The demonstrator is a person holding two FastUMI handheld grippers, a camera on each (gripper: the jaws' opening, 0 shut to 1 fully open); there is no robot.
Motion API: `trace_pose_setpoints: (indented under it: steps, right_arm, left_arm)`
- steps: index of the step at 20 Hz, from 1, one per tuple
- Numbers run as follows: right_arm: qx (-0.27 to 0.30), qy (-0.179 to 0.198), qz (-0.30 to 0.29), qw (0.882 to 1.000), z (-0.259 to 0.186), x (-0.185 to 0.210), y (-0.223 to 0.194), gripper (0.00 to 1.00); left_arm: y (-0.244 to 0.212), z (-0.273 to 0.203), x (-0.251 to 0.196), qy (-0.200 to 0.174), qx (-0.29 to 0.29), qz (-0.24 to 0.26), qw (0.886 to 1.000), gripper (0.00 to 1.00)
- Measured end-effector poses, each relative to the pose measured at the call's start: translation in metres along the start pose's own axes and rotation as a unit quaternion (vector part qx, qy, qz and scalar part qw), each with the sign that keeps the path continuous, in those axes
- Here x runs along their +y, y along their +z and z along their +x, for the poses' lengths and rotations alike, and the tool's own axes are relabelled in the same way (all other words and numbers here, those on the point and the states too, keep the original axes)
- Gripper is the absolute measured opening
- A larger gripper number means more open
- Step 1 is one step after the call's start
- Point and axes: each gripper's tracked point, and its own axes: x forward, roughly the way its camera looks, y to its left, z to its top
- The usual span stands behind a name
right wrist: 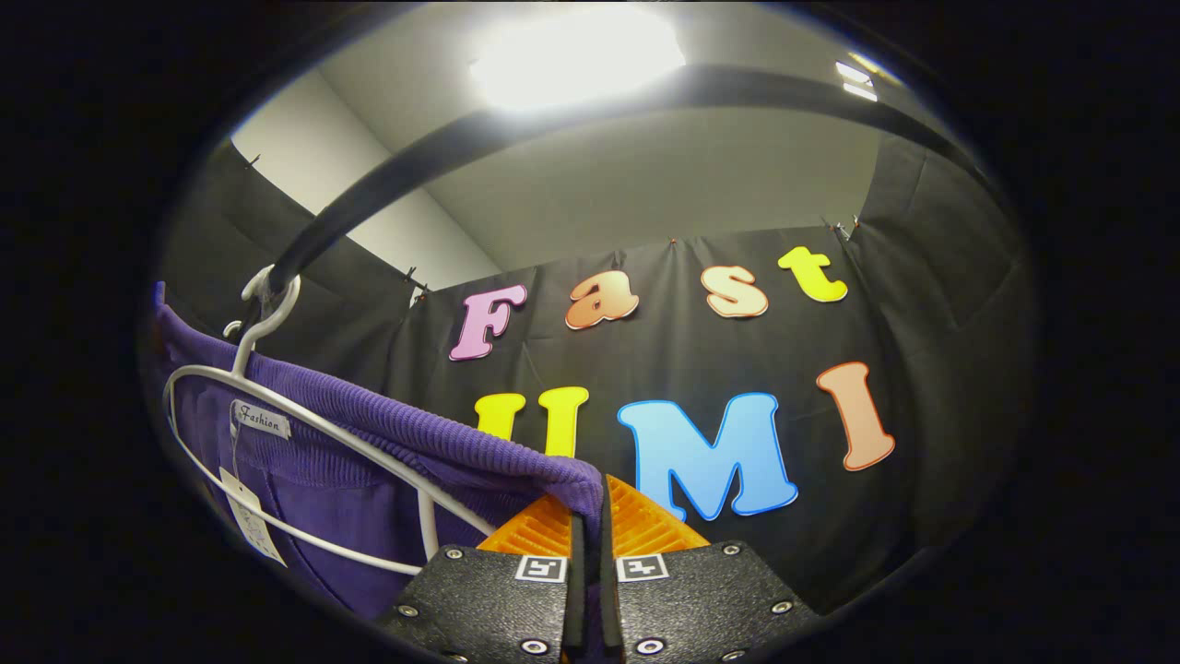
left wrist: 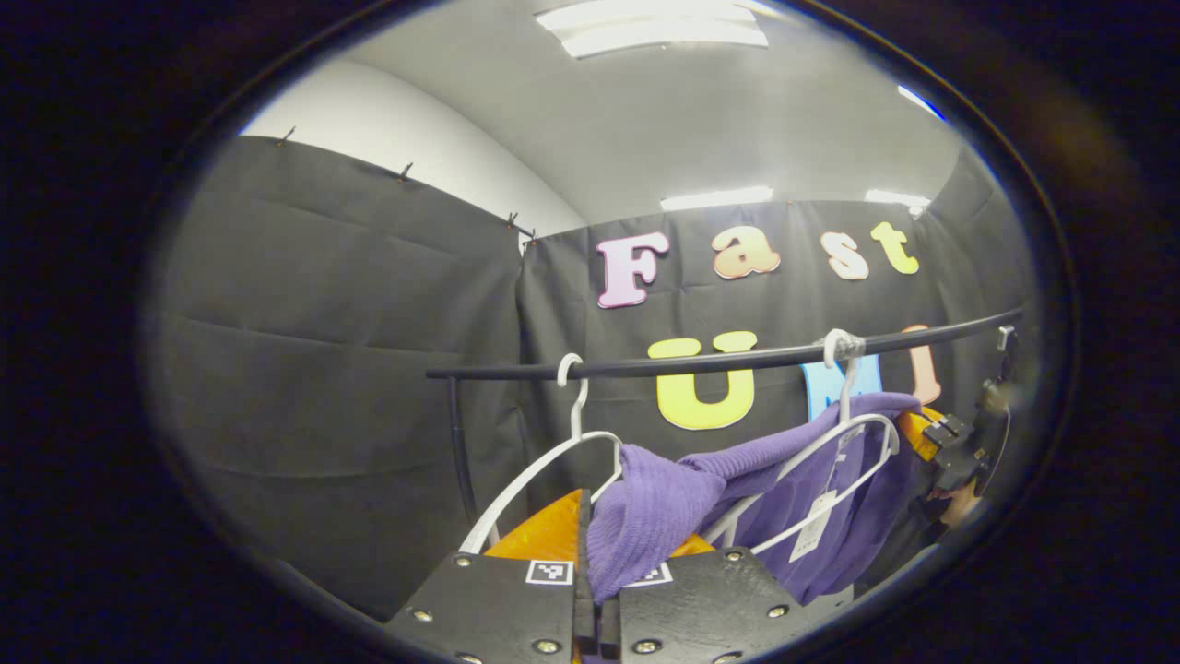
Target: Grasp the clothes on the hanger with both hands and then place them into the laundry hamper below.
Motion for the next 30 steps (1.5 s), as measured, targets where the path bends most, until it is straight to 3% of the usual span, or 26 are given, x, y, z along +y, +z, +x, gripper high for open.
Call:
trace_pose_setpoints:
  steps: [8, 17, 24, 30]
  right_arm:
    - [0.096, 0.03, 0.052, 0.994, 0.002, -0.001, -0.073, 0.05]
    - [0.145, 0.038, 0.027, 0.988, -0.035, 0.004, -0.116, 0.05]
    - [0.17, 0.043, 0.017, 0.984, -0.079, 0.016, -0.124, 0.05]
    - [0.163, 0.034, 0.007, 0.986, -0.128, 0.033, -0.086, 0.05]
  left_arm:
    - [-0.047, 0.029, -0.007, -0.033, 0.051, -0.002, 0.998, 0.0]
    - [-0.082, 0.007, -0.006, -0.024, 0.066, 0.014, 0.997, 0.0]
    - [-0.106, -0.024, -0.004, -0.023, 0.068, 0.008, 0.997, 0.0]
    - [-0.11, -0.07, -0.003, -0.05, 0.06, 0.0, 0.997, 0.0]
